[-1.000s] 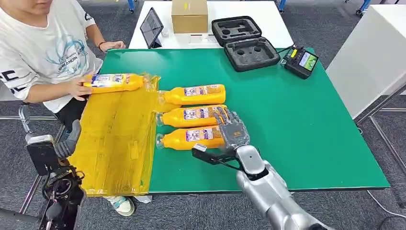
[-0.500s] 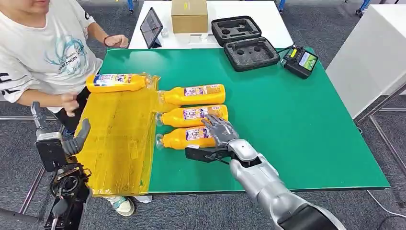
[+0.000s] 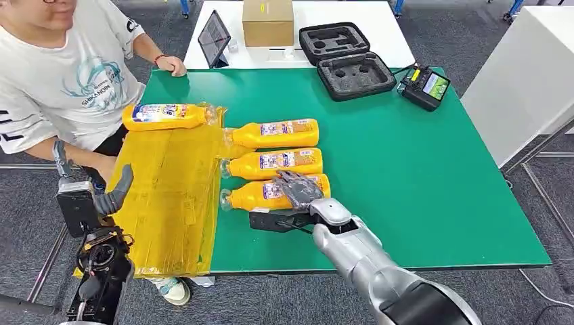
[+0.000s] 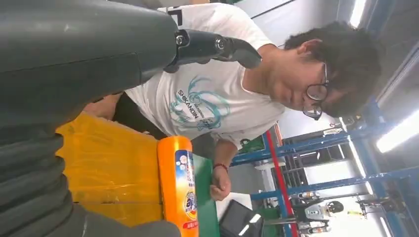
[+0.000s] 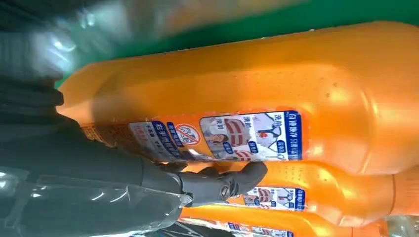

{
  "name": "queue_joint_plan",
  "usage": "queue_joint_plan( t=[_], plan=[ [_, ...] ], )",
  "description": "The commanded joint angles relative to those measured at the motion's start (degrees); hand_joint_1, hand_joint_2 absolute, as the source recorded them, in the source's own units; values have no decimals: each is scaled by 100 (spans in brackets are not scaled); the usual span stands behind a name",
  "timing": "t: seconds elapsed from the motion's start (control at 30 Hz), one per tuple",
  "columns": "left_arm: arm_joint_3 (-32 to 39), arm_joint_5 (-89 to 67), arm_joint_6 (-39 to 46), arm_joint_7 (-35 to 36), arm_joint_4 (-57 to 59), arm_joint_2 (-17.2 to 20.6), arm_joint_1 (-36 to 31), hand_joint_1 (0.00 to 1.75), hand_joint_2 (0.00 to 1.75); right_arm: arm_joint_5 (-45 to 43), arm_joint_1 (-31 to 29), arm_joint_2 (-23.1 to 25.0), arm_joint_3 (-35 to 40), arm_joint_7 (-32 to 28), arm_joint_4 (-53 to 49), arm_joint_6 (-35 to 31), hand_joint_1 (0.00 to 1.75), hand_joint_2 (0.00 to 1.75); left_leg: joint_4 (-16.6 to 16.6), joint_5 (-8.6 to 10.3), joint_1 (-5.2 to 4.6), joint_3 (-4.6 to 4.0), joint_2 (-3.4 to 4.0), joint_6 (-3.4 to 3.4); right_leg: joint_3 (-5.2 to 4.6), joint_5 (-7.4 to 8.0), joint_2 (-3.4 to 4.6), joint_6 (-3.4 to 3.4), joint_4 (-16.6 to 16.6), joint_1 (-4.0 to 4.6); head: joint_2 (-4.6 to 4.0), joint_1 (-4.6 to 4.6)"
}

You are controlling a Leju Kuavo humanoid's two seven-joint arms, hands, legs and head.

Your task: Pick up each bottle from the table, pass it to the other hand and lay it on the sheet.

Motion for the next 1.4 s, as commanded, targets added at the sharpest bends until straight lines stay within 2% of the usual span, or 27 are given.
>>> queue_joint_plan(
  t=[0.03, 0.13, 0.2, 0.23, 0.27, 0.3, 0.37, 0.7, 0.83, 0.97, 1.0, 1.03, 1.07, 1.13, 1.2, 1.3, 1.4],
  plan=[
    [99, 145, -92, 26, 487, -50, -257, 0, 175, -47, -408, 52, -16, 182, 756, 609, 3, 175, 0, -7, 4, 19, -12, -7, 22, -10, -5, -6, 0, 3, 0, -2],
    [167, 187, -136, 26, 494, -38, -229, 0, 175, -57, -489, 23, -30, 582, 860, 896, 37, 175, -1, -6, 4, 17, -10, -7, 19, -8, -4, -6, -1, 4, 0, 0],
    [198, 194, -142, 26, 510, -42, -223, 0, 175, -44, -542, -17, -18, 779, 914, 1099, 47, 175, -2, -3, 2, 13, -8, -4, 15, -5, -4, -4, -2, 2, 0, 0],
    [213, 194, -141, 26, 521, -46, -222, 0, 175, -52, -564, -41, -28, 889, 931, 1185, 112, 175, -2, -5, 5, 19, -12, -7, 23, -7, -6, -6, -4, 4, 0, -2],
    [224, 198, -148, 26, 526, -54, -219, 0, 175, -66, -572, -60, -41, 937, 924, 1215, 134, 175, -3, -3, 4, 17, -14, -5, 20, -6, -9, -4, -5, 3, 0, 0],
    [230, 199, -149, 26, 528, -60, -218, 0, 175, -83, -573, -66, -56, 971, 922, 1240, 166, 175, -4, -5, 7, 24, -19, -7, 30, -8, -11, -6, -8, 6, 0, 0],
    [252, 215, -184, 26, 565, -91, -243, 0, 175, -94, -574, -103, -54, 1029, 910, 1318, 175, 175, -5, 1, 2, 16, -17, -1, 20, -5, -13, -3, -5, 2, 0, 0],
    [265, 174, -201, 26, 761, -66, -438, 0, 175, -219, -533, -115, -35, 856, 895, 1667, 175, 175, -5, -4, 9, 32, -24, -6, 40, -9, -17, -6, -11, 7, 0, -2],
    [218, 120, -225, 26, 616, -50, -369, 0, 175, -897, -352, -55, -442, -276, 626, 1494, 175, 175, -6, -3, 8, 31, -22, -5, 37, -8, -17, -5, -11, 7, 0, -2],
    [218, 120, -225, 26, 616, -50, -369, 0, 175, -897, -352, -55, -442, -276, 626, 1494, 175, 175, -5, -4, 9, 31, -5, -4, 34, -4, 1, -5, -10, 9, 0, 0],
    [212, 115, -237, 26, 576, -57, -341, 0, 175, -1028, -310, -36, -503, -620, 533, 1422, 175, 175, -6, -1, 4, 28, 1, -3, 27, -2, 4, -4, -7, 4, 0, -2],
    [209, 122, -266, 26, 530, -68, -315, 0, 175, -1503, -203, 28, -813, -1399, 333, 1251, 175, 175, -6, -3, 6, 37, -8, -6, 35, -6, -1, -6, -7, 5, 0, -2],
    [220, 131, -250, 26, 514, -75, -300, 0, 175, -1672, -167, 60, -902, -1699, 268, 1208, 175, 175, -6, -1, 9, 35, -9, -6, 34, -3, -1, -7, -11, 9, 0, 2],
    [294, 227, -284, 26, 385, -109, -172, 0, 175, -2369, 10, 221, -1236, -2670, -137, 1016, 175, 175, -8, -1, 9, 35, -7, -6, 34, -2, 2, -8, -11, 8, 0, 0],
    [401, 269, -281, 26, 253, -121, -40, 0, 175, -2868, 221, 351, -1339, -2901, -720, 909, 175, 175, -8, -8, 9, 40, 17, -8, 31, 4, 25, -18, -9, 8, 0, -2],
    [696, 367, -383, 26, 70, -202, 136, 0, 175, -3863, 629, 333, -1052, -2901, -1825, 736, 175, 175, -2, -5, 8, 16, 13, -5, 10, 6, 21, -17, 0, 6, 0, 0],
    [1042, 465, -506, 26, -117, -318, 256, 0, 175, -4556, 926, 238, -705, -2901, -2615, 234, 175, 175, 3, -14, 13, 23, 12, -6, 18, -3, 22, -20, 2, 11, 0, 0]
  ],
)
